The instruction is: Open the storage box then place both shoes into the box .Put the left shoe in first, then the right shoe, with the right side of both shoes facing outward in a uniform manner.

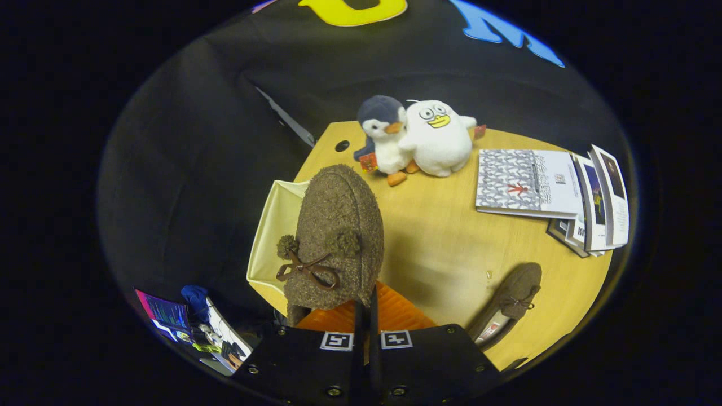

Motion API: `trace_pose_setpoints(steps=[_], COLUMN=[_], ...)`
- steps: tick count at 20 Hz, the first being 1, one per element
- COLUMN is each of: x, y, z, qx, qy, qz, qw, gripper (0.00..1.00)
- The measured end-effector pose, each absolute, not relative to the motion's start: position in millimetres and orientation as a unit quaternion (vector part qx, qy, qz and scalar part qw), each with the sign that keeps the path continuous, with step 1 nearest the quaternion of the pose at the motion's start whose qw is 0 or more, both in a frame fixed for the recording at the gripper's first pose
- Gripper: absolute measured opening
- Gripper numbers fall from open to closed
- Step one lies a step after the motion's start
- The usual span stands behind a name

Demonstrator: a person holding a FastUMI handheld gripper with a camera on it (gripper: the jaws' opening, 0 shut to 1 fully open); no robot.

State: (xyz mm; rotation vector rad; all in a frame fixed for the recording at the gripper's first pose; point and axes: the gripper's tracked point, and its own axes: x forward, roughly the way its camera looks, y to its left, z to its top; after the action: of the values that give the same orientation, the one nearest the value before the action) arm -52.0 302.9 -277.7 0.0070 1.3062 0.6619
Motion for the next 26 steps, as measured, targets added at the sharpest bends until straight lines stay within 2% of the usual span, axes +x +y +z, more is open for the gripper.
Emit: trace_pose_setpoints(steps=[5, 12, 20, 26], x=[-37.9, -49.7, -57.4, -66.7], y=[379.7, 443.3, 483.9, 494.4], z=[-261.7, -314.9, -428.3, -470.7], qx=[-0.032, -0.138, -0.211, -0.249], qy=[0.582, 0.592, 0.638, 0.644], qz=[0.358, 0.386, 0.354, 0.335], qw=[0.729, 0.694, 0.65, 0.641], gripper=[0.04, 0.04, 0.04, 0.04])
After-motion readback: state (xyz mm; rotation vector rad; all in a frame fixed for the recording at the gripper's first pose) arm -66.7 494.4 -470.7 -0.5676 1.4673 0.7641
